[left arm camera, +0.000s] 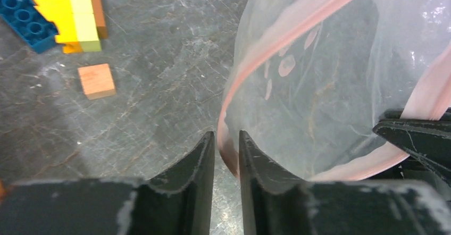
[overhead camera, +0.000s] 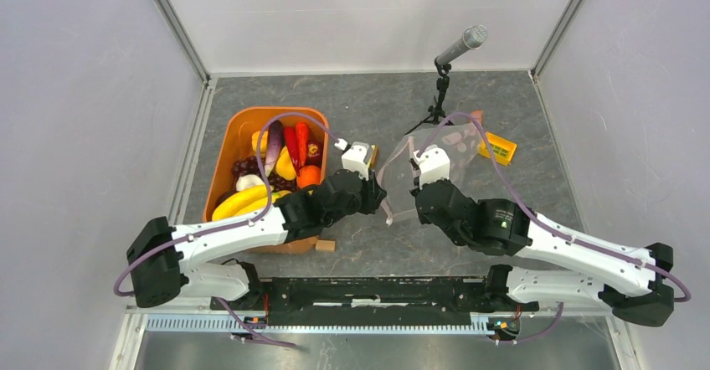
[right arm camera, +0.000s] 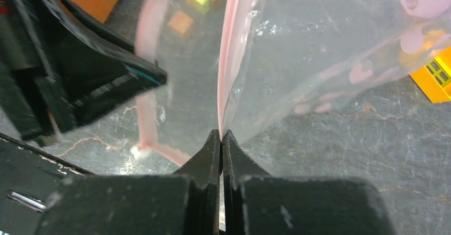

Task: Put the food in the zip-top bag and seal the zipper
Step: Open the zipper of the food storage bag.

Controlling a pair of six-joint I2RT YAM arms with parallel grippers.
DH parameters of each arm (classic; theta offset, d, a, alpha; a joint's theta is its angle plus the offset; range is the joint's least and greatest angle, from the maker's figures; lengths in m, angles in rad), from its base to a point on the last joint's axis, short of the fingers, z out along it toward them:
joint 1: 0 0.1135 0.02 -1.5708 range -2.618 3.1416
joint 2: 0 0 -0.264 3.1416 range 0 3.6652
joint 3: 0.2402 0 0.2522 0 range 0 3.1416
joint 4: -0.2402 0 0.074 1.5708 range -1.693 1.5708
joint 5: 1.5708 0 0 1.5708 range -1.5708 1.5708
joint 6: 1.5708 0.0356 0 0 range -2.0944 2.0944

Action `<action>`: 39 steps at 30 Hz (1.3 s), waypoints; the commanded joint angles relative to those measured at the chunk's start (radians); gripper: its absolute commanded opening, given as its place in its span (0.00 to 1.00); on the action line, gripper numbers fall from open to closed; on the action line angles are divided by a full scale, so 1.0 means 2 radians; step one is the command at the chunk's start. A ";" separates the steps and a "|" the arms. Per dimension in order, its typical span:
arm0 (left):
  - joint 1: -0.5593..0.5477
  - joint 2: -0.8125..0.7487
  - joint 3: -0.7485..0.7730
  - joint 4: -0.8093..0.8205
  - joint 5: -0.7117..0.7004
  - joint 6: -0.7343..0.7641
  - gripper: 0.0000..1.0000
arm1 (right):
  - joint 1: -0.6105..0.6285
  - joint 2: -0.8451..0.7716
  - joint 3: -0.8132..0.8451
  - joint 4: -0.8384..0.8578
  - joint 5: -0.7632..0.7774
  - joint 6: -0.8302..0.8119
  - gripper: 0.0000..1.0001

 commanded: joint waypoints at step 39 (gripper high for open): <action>0.055 0.028 0.005 -0.016 0.036 0.045 0.38 | -0.078 0.012 -0.028 0.137 -0.113 -0.076 0.00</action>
